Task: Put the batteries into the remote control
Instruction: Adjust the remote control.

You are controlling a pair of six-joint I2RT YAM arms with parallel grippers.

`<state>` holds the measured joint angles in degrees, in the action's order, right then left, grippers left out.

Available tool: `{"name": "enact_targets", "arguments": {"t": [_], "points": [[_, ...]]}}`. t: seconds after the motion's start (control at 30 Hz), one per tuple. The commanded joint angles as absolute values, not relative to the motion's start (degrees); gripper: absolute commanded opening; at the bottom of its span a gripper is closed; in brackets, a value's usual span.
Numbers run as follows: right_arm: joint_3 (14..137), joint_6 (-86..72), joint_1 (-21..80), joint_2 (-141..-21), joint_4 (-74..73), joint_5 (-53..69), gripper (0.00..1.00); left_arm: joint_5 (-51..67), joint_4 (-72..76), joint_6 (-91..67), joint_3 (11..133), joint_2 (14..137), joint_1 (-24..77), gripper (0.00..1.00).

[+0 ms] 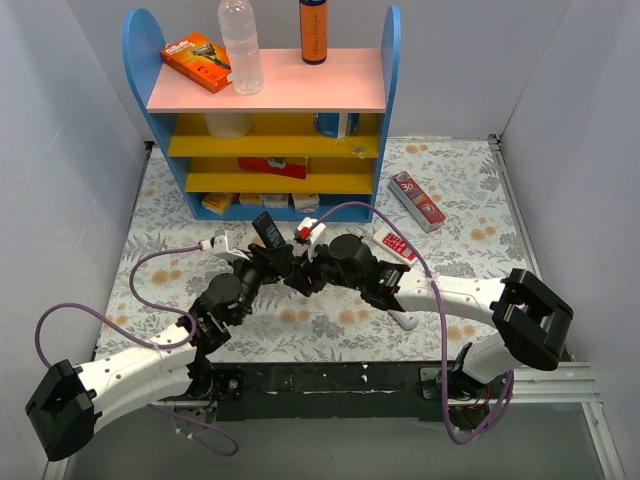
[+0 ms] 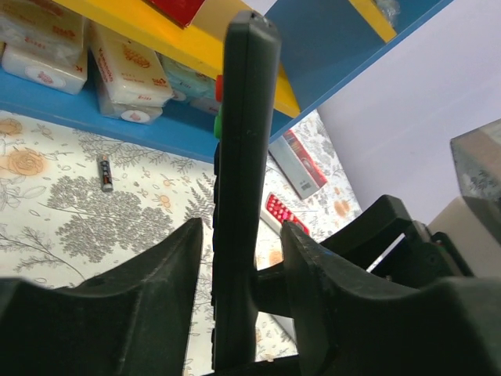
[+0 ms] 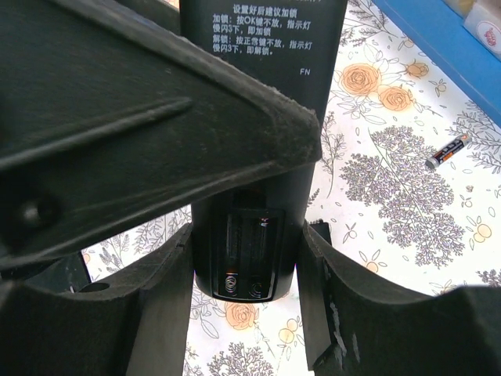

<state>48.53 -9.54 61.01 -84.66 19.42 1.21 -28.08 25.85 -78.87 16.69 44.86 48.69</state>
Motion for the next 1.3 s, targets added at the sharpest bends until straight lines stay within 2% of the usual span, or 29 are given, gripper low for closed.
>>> {"name": "enact_targets", "arguments": {"t": [0.0,0.1,0.13,0.17,0.23,0.27,0.37,0.47,0.63,0.73,0.83,1.07,1.27], "points": [[51.9,-10.0,61.4,-84.9,20.8,0.3,0.01,-29.2,26.9,-78.0,17.1,45.6,48.4,0.38],[52.2,-9.8,61.5,-84.9,19.4,0.6,0.01,-30.0,26.7,-78.2,16.8,45.4,48.4,0.15],[52.4,-9.8,61.5,-85.0,18.3,1.0,0.04,-30.3,26.5,-78.4,16.7,45.4,48.4,0.10],[52.6,-9.8,61.5,-85.0,17.5,1.3,0.16,-30.6,25.8,-78.9,16.3,45.3,48.4,0.00],[53.8,-9.2,61.5,-85.2,13.7,1.2,0.31,-31.4,25.3,-79.4,15.7,44.7,48.4,0.00],[54.3,-9.1,61.5,-85.2,12.2,1.0,0.46,-31.6,25.0,-79.7,15.3,44.3,48.3,0.00],[56.2,-7.7,61.3,-84.8,5.8,0.4,0.65,-31.0,23.8,-81.2,13.5,43.0,47.6,0.00],[57.6,-6.5,60.3,-84.1,0.1,0.3,0.70,-28.9,22.9,-82.6,11.5,41.0,45.9,0.00],[58.7,-4.0,56.6,-83.0,-11.5,-4.4,0.70,-20.1,24.2,-86.1,7.1,38.1,39.4,0.00],[58.5,-2.6,51.7,-83.1,-16.1,-4.9,0.64,-12.7,27.8,-87.1,4.9,37.9,35.8,0.00],[59.1,-0.7,47.6,-84.9,-20.3,-7.6,0.52,-6.8,31.8,-86.8,4.0,38.6,34.5,0.00],[59.9,1.9,40.9,-90.3,-21.6,-4.5,0.34,4.1,40.4,-88.1,1.2,40.7,32.1,0.00],[62.0,3.3,40.3,-93.4,-21.6,-2.0,0.29,9.3,46.6,-88.0,-1.2,41.6,31.6,0.00]]}}
